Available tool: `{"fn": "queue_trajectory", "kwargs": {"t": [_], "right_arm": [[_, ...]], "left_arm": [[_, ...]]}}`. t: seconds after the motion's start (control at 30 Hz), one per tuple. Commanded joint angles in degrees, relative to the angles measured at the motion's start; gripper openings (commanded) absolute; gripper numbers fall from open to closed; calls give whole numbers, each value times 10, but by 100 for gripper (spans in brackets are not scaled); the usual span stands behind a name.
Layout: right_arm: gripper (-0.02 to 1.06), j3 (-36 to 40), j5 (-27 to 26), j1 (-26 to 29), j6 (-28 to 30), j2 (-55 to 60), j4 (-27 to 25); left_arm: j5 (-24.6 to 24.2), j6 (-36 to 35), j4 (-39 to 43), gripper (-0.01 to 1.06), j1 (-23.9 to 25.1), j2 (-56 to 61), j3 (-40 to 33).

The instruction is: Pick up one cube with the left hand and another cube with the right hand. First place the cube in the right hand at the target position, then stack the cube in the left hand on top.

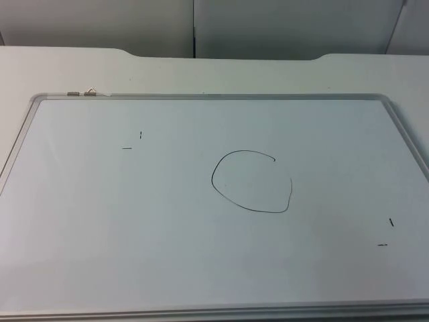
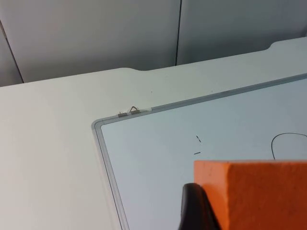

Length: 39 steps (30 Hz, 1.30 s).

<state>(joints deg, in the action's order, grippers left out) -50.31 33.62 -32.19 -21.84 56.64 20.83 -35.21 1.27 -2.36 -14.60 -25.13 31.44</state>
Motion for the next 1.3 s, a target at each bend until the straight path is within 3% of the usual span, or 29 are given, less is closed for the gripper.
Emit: {"fn": "queue_trajectory", "kwargs": {"t": [0.0, 0.23, 0.5, 0.9, 1.27], "right_arm": [[0, -4, 10, -20, 13, -24, 1], [0, -4, 39, -115, 55, -44, 5], [0, -4, 43, -190, 59, -38, 5], [0, -4, 76, -194, 27, -19, -2], [0, -19, 37, -177, -36, 139, -1]], "left_arm": [[10, -4, -3, 1, -5, 4, -1], [10, -4, -3, 1, -5, 4, -1], [10, -4, -3, 1, -5, 4, -1], [10, -4, -3, 1, -5, 4, -1], [10, -3, -2, 1, -5, 4, -2]]}}
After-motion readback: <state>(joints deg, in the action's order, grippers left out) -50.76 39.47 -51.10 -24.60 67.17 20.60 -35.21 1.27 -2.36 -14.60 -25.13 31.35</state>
